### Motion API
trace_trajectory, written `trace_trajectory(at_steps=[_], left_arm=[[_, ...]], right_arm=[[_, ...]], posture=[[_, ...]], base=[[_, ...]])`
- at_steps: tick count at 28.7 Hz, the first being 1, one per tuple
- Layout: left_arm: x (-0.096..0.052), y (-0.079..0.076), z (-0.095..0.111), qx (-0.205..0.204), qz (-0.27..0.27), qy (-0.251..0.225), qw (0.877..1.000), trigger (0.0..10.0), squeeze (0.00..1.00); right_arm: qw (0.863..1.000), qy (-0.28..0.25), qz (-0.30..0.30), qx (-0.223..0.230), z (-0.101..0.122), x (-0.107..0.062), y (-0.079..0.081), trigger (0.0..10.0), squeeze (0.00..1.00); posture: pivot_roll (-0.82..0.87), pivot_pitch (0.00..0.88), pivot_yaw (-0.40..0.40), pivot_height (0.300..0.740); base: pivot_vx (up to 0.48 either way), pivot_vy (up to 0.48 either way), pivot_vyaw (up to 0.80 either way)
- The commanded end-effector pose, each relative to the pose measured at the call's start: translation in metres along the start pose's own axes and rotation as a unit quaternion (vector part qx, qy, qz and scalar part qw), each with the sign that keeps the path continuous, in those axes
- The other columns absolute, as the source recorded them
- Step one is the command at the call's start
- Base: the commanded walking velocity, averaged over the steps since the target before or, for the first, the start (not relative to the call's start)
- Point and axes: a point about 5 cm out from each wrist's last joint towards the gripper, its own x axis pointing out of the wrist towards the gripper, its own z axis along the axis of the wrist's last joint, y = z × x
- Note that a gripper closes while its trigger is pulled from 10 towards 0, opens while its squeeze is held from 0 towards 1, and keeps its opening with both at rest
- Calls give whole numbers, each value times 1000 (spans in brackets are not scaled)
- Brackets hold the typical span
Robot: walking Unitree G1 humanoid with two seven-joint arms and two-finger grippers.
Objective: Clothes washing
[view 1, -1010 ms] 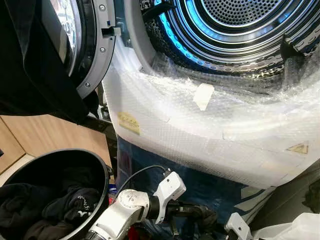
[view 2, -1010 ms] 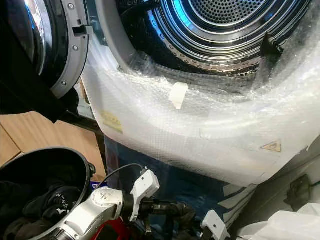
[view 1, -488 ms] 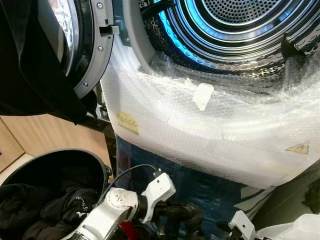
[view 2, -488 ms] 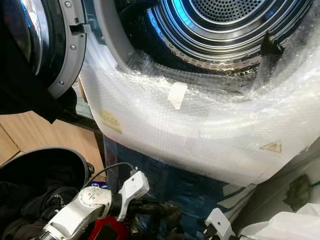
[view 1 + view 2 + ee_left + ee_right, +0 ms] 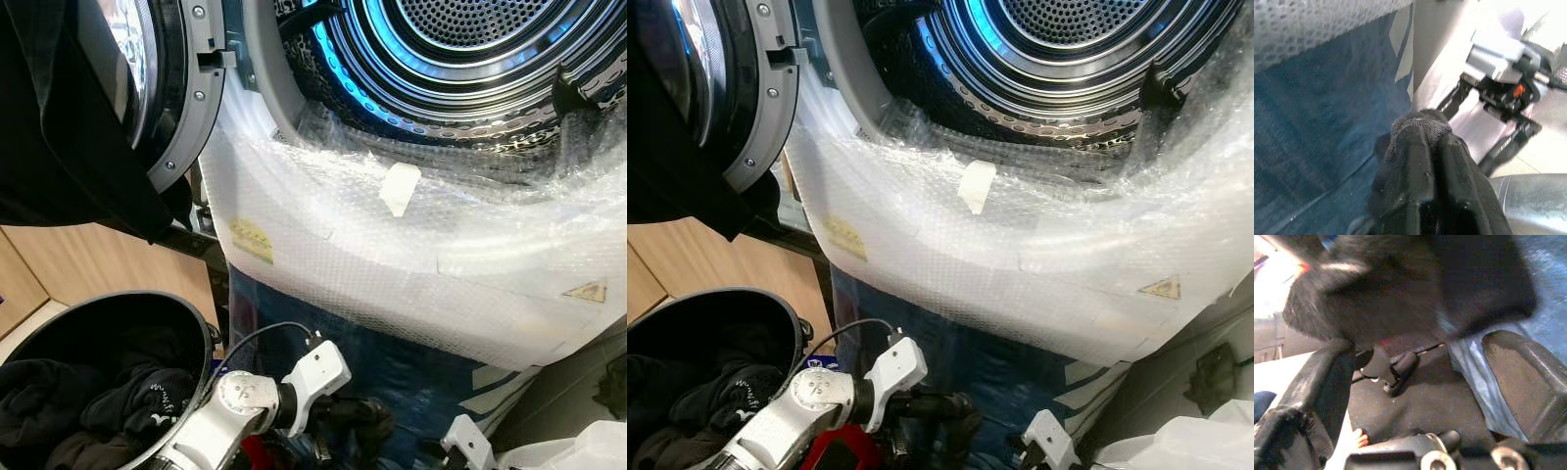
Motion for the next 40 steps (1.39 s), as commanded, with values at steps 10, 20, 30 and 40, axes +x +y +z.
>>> trace_trajectory(at_steps=[10, 20, 30, 40], left_arm=[[14, -4, 8, 23, 0, -8, 1000, 0, 0], [14, -6, -1, 55, 3, 28, 998, 0, 0], [19, -8, -7, 73, 4, 41, 996, 0, 0], [23, -6, 3, 68, 18, 15, 997, 0, 0]], right_arm=[[996, -63, 25, 52, 14, 15, 8, 10000, 0], [991, -96, 27, 86, 18, 9, 6, 10000, 0], [991, -81, 56, 94, 16, 13, 14, 10000, 0], [989, -90, 54, 106, 22, 29, 21, 10000, 0]], posture=[[-30, 11, -41, 740], [-24, 22, -43, 740], [-34, 22, -42, 740], [-25, 21, -45, 740]], base=[[0, 0, 0], [0, 0, 0], [0, 0, 0], [0, 0, 0]])
